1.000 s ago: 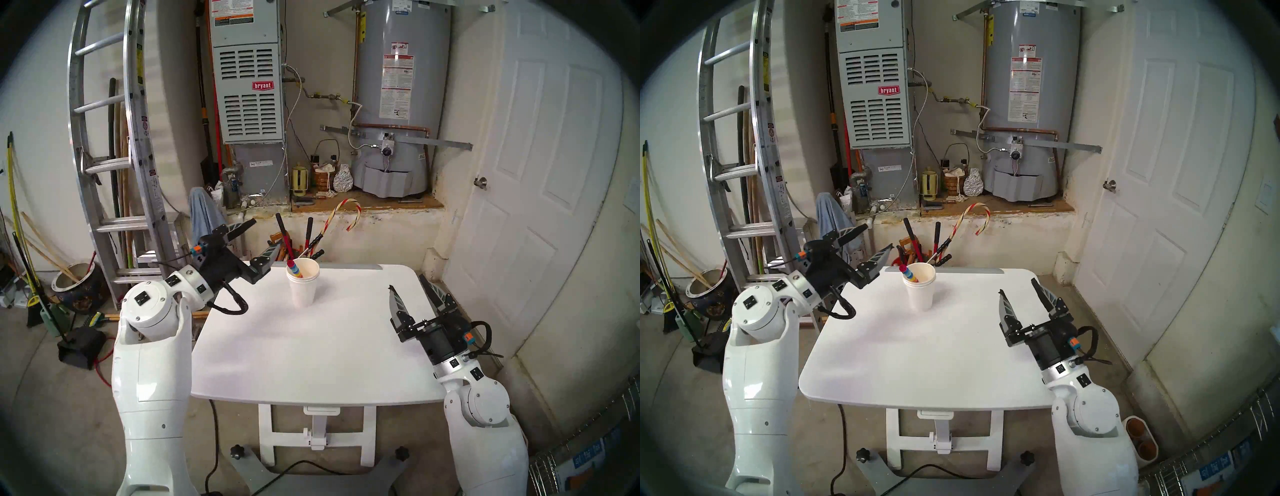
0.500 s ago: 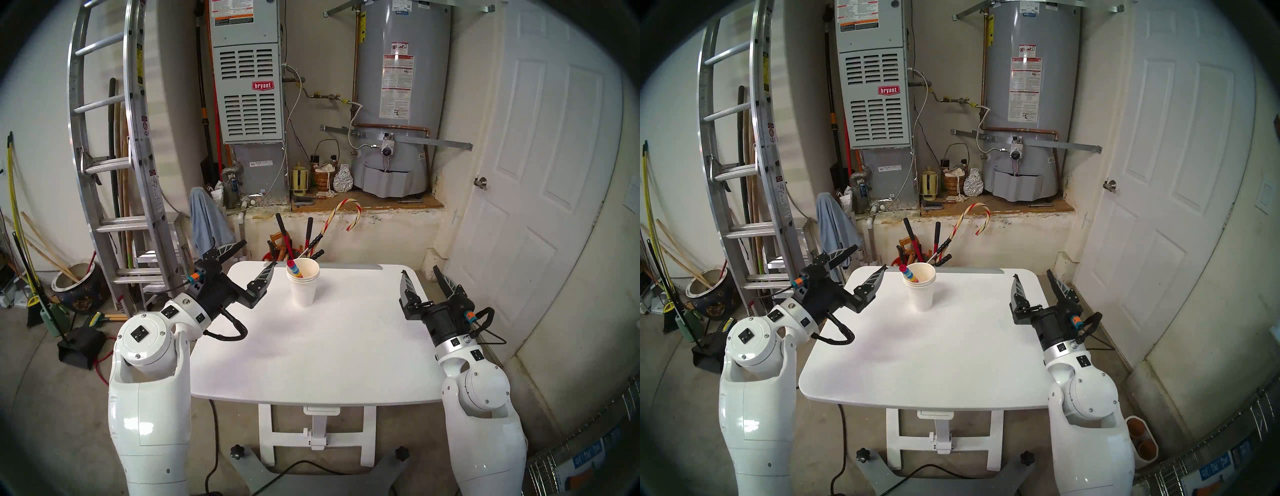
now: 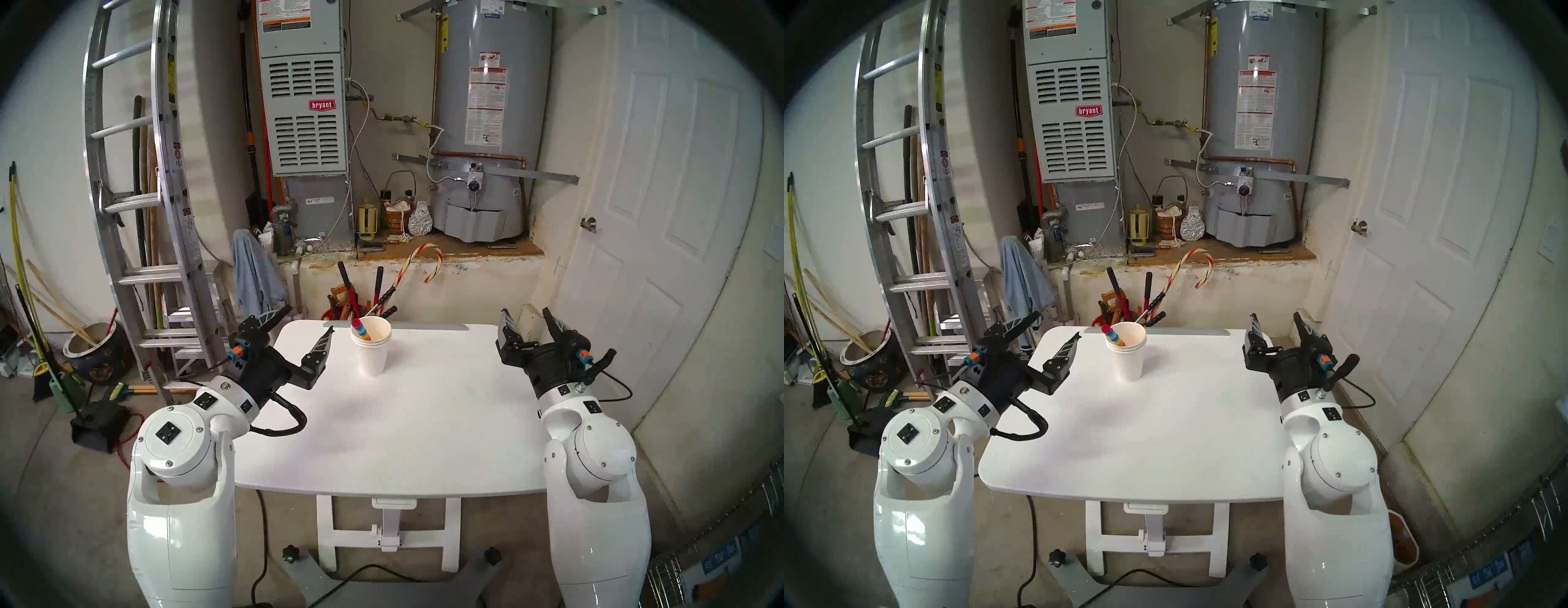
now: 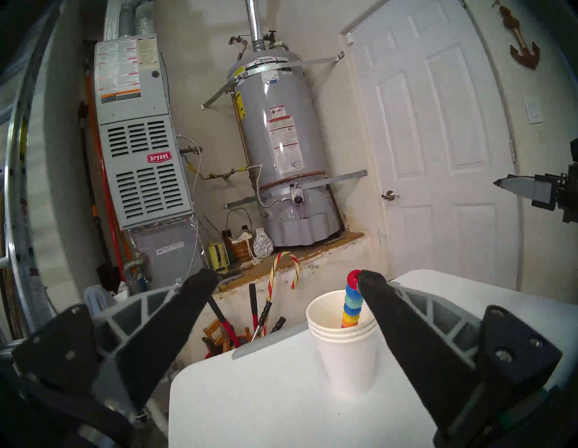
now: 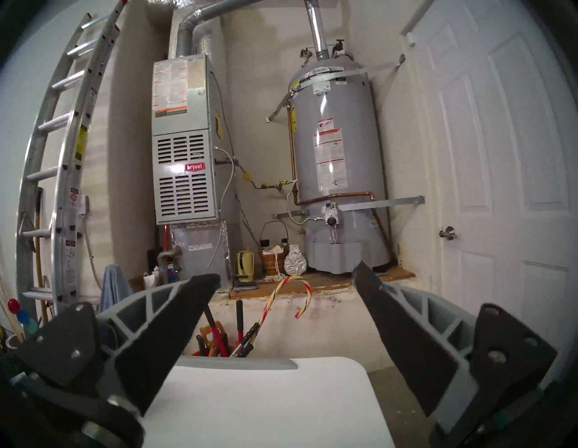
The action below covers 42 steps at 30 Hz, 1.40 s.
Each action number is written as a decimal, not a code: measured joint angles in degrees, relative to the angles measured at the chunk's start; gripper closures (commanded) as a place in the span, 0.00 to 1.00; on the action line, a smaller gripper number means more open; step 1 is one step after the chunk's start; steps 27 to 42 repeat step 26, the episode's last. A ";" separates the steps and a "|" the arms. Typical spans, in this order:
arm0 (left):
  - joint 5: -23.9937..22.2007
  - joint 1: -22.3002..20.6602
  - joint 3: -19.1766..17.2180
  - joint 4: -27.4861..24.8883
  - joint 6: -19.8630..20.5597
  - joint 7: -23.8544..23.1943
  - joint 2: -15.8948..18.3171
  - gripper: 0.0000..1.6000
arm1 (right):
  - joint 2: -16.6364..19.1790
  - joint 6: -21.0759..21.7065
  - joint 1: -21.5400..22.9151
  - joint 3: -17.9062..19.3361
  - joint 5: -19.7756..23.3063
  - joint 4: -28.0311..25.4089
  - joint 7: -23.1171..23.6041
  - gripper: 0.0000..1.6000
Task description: Switch the marker to another color
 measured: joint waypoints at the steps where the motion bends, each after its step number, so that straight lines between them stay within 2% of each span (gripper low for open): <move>1: 0.21 0.33 0.21 -0.22 0.21 0.36 -0.11 0.00 | -0.14 0.57 -0.02 -0.07 -0.23 -0.24 -0.38 0.00; 14: 1.57 2.35 1.49 -1.04 0.02 3.21 -0.73 0.00 | -0.84 1.39 -0.21 -0.26 -1.35 -1.12 -1.99 0.00; 42: 1.27 2.45 1.65 -1.09 -0.20 3.82 -0.90 0.00 | -0.97 1.33 -0.31 -0.32 -0.93 -1.18 -2.11 0.00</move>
